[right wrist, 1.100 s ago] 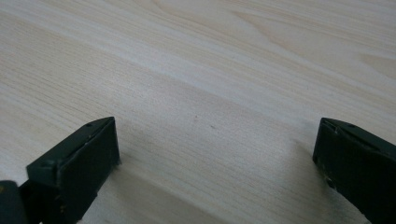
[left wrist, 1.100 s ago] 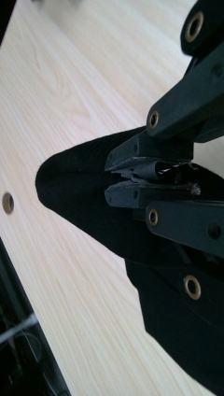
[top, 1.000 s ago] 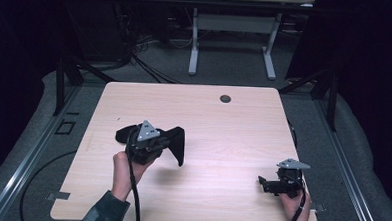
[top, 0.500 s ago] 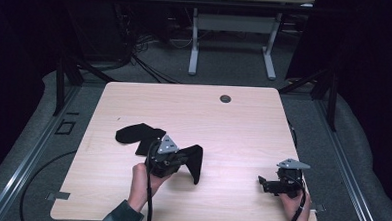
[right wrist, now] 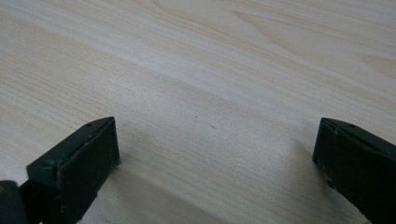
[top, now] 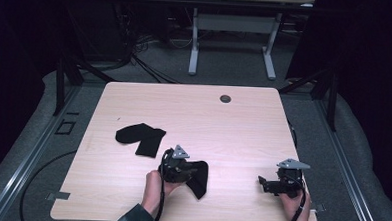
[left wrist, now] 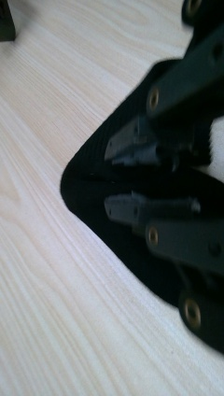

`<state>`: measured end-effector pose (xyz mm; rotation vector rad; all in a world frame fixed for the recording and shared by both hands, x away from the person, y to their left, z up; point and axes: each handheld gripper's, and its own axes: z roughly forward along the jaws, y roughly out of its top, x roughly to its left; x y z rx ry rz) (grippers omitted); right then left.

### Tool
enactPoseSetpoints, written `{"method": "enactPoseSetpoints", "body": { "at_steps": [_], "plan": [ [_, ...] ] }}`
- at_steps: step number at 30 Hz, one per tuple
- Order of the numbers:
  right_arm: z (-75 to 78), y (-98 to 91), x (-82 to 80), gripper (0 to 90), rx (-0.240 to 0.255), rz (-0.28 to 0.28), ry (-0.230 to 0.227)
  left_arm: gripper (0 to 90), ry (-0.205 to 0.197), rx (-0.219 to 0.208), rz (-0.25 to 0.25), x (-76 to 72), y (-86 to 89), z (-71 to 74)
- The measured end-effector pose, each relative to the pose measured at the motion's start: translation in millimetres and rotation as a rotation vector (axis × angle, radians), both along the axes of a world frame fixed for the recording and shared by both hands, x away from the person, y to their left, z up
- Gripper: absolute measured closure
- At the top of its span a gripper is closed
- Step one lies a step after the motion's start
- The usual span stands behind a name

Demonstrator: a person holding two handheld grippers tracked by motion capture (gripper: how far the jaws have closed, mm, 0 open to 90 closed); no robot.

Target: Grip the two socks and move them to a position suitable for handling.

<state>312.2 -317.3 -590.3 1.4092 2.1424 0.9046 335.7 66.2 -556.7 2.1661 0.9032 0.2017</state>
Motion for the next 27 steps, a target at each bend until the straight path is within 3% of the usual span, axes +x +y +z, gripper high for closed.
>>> {"method": "enactPoseSetpoints", "body": {
  "at_steps": [1,4,7,11,17,20,22,23,24,25,26,27],
  "plan": [
    [0.0,0.0,0.0,0.1,0.000,0.001,0.000,39.7,-0.027,-0.019,0.015,-1.0,6.1,3.2],
    [0.0,0.0,0.0,0.1,0.000,0.001,0.000,27.4,-0.053,-0.024,0.033,-2.8,12.5,7.6],
    [0.1,0.1,0.0,0.2,-0.001,-0.001,0.000,20.8,-0.076,-0.023,0.070,-6.4,32.3,14.8],
    [0.5,-0.2,-0.9,0.9,-0.008,-0.007,0.001,15.1,-0.118,-0.007,0.068,-13.7,52.0,17.0],
    [0.7,0.4,-1.9,1.6,-0.005,-0.013,-0.001,10.5,-0.112,0.029,0.064,-20.7,60.2,10.8],
    [2.4,1.6,-1.1,0.7,-0.014,-0.016,0.019,8.6,-0.094,0.073,0.049,-24.0,59.3,3.1],
    [3.5,4.5,-0.5,0.0,0.020,0.005,0.035,8.0,-0.096,0.086,0.048,-26.2,58.4,0.2],
    [4.9,6.9,-1.5,0.0,0.066,0.018,0.043,8.0,-0.098,0.090,0.048,-26.7,57.8,-1.1],
    [4.9,6.9,-1.5,0.0,0.066,0.018,0.043,7.9,-0.098,0.090,0.048,-26.7,57.8,-1.1],
    [11.0,15.3,-5.4,0.0,0.104,0.040,0.035,7.8,-0.093,0.088,0.048,-28.0,56.8,-3.1],
    [11.0,15.3,-5.4,0.0,0.104,0.040,0.035,7.7,-0.093,0.088,0.048,-28.0,56.8,-3.1],
    [21.9,27.8,-10.8,0.0,0.114,0.078,0.024,7.7,-0.091,0.101,0.045,-28.3,54.4,-5.9]
  ]
}}
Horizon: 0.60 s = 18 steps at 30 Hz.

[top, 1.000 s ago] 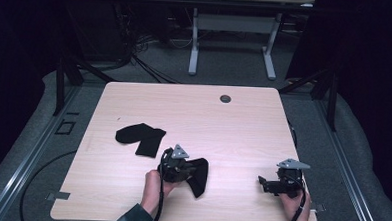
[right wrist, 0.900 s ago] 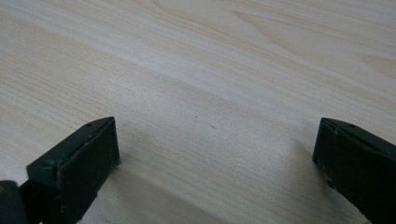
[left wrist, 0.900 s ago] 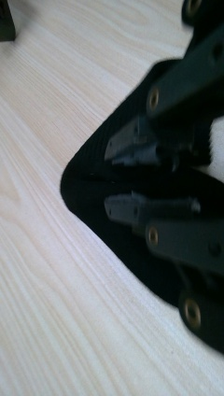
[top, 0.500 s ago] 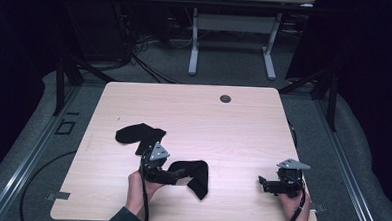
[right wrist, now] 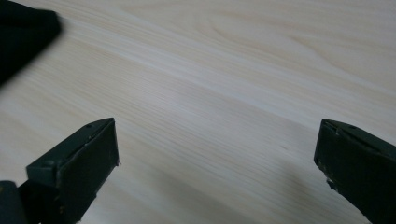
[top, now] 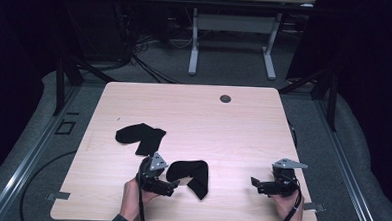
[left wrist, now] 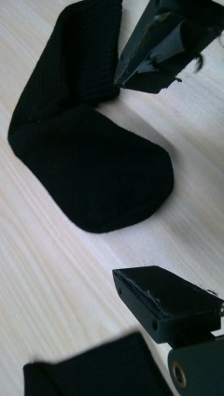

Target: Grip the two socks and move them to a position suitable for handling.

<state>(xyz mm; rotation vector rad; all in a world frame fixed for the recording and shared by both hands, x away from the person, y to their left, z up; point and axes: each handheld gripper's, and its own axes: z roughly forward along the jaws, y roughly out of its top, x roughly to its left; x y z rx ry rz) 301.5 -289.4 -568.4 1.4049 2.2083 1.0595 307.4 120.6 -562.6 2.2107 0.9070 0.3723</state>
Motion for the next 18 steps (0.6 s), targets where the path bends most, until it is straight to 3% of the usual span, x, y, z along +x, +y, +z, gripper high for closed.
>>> {"method": "enactPoseSetpoints", "body": {
  "at_steps": [2,3,5,6,7,8,12,13,16,18],
  "plan": [
    [3.8,6.1,-1.5,0.0,0.007,0.012,0.001,7.7,0.002,0.003,-0.003,-0.4,-1.8,-1.9],
    [14.4,27.5,-5.6,1.4,-0.007,0.066,0.011,8.9,0.003,0.006,-0.006,-1.0,-3.8,-3.4],
    [15.9,34.5,-6.5,1.7,-0.005,0.080,0.014,10.3,-0.005,0.011,-0.011,-1.9,-6.6,-4.8],
    [19.6,52.0,-9.1,6.6,-0.023,0.124,0.028,21.5,0.000,0.025,-0.027,-2.3,-9.3,-5.0],
    [19.6,52.0,-9.1,6.6,-0.023,0.124,0.028,22.7,0.000,0.025,-0.027,-2.3,-9.3,-5.0],
    [20.3,68.4,-11.1,8.9,-0.026,0.174,0.027,24.4,-0.006,0.028,-0.029,-3.0,-11.6,-5.0],
    [18.6,91.0,-13.1,15.4,-0.022,0.238,0.054,29.7,-0.018,0.049,-0.054,-4.3,-17.6,-3.0],
    [16.4,104.8,-14.3,21.7,-0.016,0.279,0.075,30.8,-0.020,0.052,-0.057,-4.1,-18.4,-2.5],
    [14.3,115.0,-14.7,23.3,-0.019,0.294,0.082,35.1,-0.022,0.063,-0.063,-3.0,-19.6,-1.6],
    [10.6,129.3,-14.5,32.7,-0.028,0.314,0.099,39.8,-0.022,0.076,-0.064,-2.4,-21.5,-1.9]
  ]
}}
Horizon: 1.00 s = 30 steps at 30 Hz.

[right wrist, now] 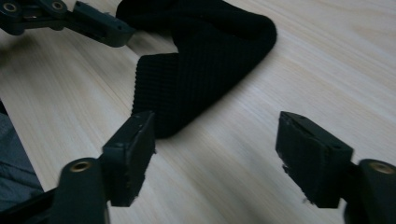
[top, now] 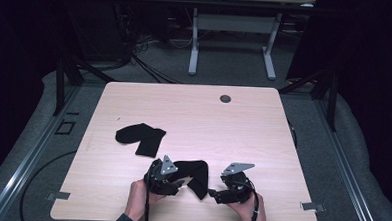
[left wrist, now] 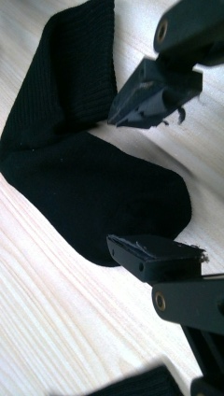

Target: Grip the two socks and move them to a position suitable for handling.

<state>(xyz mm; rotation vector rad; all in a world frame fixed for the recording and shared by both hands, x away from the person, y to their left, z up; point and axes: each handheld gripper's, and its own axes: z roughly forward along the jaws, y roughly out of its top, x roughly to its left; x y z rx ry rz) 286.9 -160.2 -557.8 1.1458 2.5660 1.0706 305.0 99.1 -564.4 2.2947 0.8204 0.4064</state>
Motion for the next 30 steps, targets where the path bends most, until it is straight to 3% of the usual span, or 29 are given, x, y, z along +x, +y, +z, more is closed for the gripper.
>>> {"method": "enactPoseSetpoints", "body": {
  "at_steps": [7,16,25,30],
  "plan": [
    [-6.3,15.6,-0.9,46.2,-0.010,0.002,0.034,51.9,0.001,0.027,-0.012,1.4,-1.6,-2.2],
    [-8.9,21.7,-0.4,51.4,-0.006,-0.021,0.036,64.2,0.022,0.041,-0.023,3.2,-2.2,-6.2],
    [-13.5,24.7,0.3,66.6,-0.018,-0.020,0.039,74.9,0.024,0.042,-0.035,3.4,-1.5,-6.5],
    [-14.5,24.0,-0.2,75.8,-0.010,-0.035,0.036,82.6,0.024,0.055,-0.017,1.9,-3.1,-6.1]
  ]
}}
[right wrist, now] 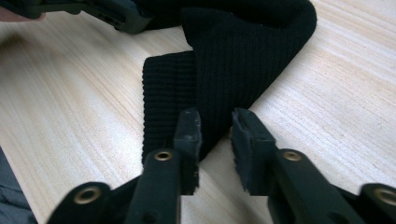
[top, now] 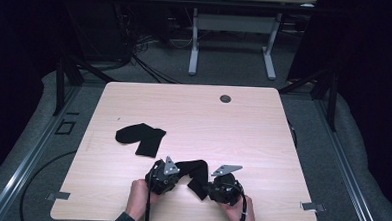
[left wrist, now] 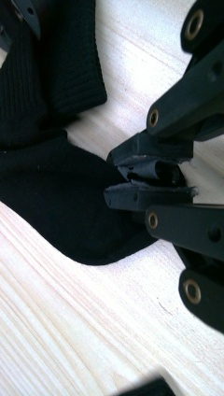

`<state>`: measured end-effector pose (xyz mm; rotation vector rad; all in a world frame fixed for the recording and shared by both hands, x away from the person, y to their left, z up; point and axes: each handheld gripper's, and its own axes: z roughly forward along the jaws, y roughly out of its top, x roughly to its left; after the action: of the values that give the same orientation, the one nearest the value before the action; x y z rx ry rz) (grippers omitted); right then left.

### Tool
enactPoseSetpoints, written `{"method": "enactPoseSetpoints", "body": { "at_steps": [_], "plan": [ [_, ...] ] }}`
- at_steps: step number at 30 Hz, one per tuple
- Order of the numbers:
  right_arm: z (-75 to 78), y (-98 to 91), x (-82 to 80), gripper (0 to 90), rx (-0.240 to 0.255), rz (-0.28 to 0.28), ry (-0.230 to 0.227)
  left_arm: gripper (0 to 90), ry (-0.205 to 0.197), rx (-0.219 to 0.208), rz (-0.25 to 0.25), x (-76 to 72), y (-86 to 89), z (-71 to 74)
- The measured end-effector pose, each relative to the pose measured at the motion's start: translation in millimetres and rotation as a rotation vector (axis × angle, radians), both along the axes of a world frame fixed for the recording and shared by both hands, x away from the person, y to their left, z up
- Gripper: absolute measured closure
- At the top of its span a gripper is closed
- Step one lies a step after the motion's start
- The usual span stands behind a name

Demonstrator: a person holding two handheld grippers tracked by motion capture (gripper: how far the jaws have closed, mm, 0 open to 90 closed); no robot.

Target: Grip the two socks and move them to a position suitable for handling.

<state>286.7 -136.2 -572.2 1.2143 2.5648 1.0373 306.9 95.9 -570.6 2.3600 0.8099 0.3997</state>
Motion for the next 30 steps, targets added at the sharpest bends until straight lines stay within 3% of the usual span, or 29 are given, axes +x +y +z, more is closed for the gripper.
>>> {"method": "enactPoseSetpoints", "body": {
  "at_steps": [7,21,26,27,30],
  "plan": [
    [-1.1,-1.9,0.8,84.9,0.013,0.002,0.005,85.5,0.008,-0.009,-0.004,-0.4,0.3,0.9],
    [4.7,-12.8,-0.8,86.2,-0.024,0.013,-0.017,86.4,0.003,-0.043,-0.001,-3.1,5.6,7.6],
    [10.8,-24.0,-2.2,86.2,-0.076,0.024,-0.050,86.6,0.006,-0.041,-0.015,-5.4,5.0,9.9],
    [13.9,-29.8,-2.6,86.2,-0.116,0.029,-0.066,86.7,0.008,-0.042,-0.023,-6.1,3.9,9.9],
    [16.7,-35.4,-2.8,86.3,-0.144,0.040,-0.089,86.8,0.011,-0.044,-0.032,-7.3,2.1,9.8]
  ]
}}
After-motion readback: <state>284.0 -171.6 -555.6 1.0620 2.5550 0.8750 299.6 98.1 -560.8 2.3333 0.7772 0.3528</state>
